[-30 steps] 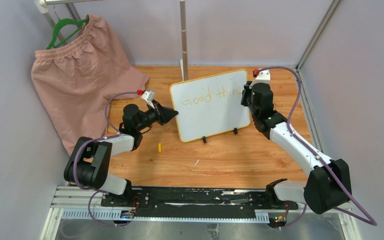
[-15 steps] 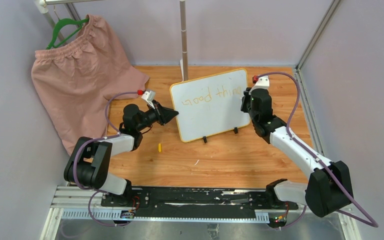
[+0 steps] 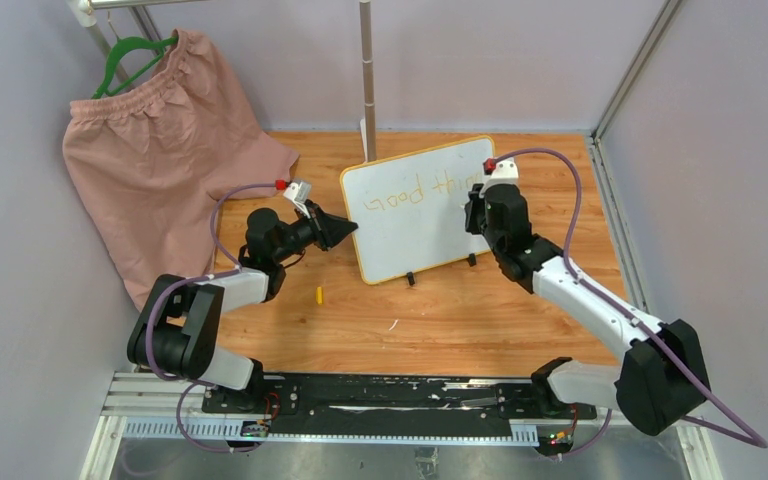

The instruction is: Write a sentence on the whiteboard

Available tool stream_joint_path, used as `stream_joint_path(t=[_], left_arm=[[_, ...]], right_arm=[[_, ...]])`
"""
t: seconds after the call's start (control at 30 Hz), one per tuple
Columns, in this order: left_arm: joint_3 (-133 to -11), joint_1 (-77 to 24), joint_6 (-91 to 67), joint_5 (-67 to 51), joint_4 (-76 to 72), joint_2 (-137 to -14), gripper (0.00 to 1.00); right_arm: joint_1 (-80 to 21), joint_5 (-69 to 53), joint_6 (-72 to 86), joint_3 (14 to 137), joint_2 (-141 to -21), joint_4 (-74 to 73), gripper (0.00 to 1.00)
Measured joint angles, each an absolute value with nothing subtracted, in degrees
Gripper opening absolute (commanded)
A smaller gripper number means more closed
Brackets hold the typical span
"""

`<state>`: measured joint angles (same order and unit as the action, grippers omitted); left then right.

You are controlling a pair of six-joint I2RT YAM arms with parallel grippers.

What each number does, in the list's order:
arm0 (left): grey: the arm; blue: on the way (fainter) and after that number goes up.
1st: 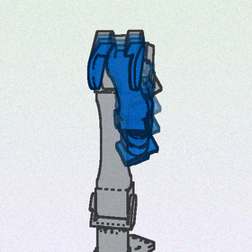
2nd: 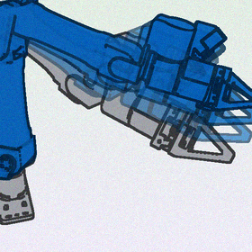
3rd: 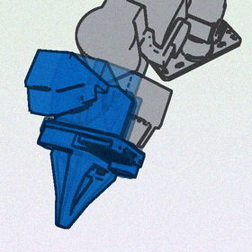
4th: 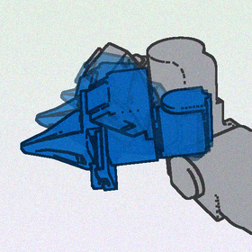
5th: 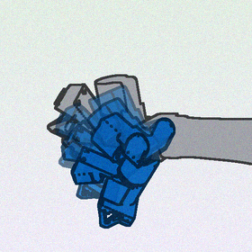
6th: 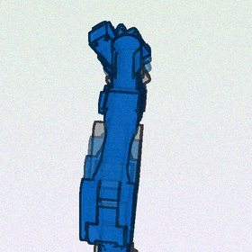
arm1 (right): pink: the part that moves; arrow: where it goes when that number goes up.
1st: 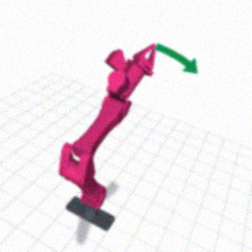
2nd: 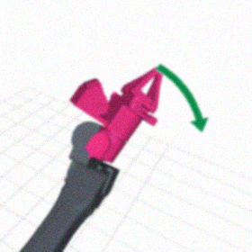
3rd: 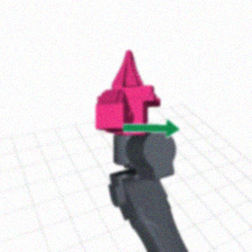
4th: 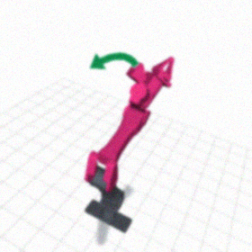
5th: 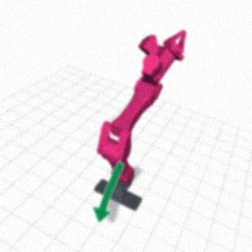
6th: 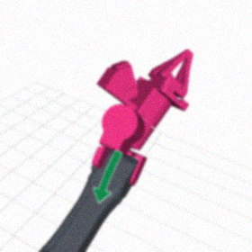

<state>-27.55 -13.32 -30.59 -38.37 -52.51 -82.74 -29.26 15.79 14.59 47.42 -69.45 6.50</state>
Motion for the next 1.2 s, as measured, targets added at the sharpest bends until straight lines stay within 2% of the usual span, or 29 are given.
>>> stream_joint_path(t=[0.53,1.2], left_arm=[[-27.6,-13.3,-30.6,-38.4,-52.1,-82.5,0.00],[-27.6,-13.3,-30.4,-38.3,-51.7,-82.5,0.00]], right_arm=[[-21.2,17.3,13.6,53.5,-66.5,5.4,0.00],[-20.2,19.7,14.0,53.5,-70.3,10.2,0.00]])
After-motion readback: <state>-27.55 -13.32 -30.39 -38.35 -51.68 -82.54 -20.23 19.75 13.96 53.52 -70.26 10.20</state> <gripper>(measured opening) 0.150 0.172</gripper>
